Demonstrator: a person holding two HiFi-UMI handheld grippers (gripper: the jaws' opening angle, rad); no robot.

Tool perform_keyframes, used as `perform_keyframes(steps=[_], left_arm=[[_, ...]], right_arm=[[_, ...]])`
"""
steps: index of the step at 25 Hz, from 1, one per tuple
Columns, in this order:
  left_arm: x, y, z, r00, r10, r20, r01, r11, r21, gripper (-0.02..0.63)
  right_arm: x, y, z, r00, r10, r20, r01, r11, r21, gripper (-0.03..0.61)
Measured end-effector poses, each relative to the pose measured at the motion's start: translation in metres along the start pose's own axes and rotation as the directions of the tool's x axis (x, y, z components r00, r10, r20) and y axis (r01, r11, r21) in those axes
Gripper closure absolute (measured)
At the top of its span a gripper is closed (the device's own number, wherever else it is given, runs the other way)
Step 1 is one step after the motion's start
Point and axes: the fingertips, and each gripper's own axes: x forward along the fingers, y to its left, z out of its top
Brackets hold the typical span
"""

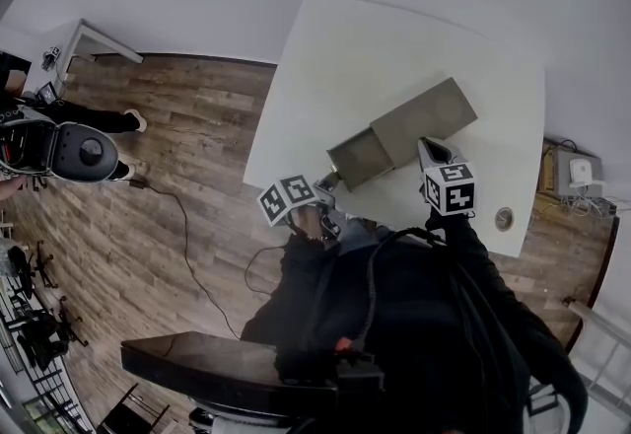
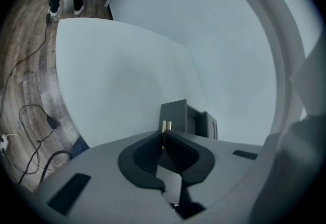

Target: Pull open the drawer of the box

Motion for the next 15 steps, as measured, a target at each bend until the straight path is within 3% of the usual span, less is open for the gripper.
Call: perform_keyframes(steps=[15], left_arm=[[-0.0084, 0.0081, 0.0020, 1.000, 0.010, 0.015, -0.010, 1.000, -0.016, 0.592]], right_arm=[[-0.0010, -0.0004, 0.0003, 1.000, 0.000, 0.004, 0.000, 1.000, 0.001, 0.584]])
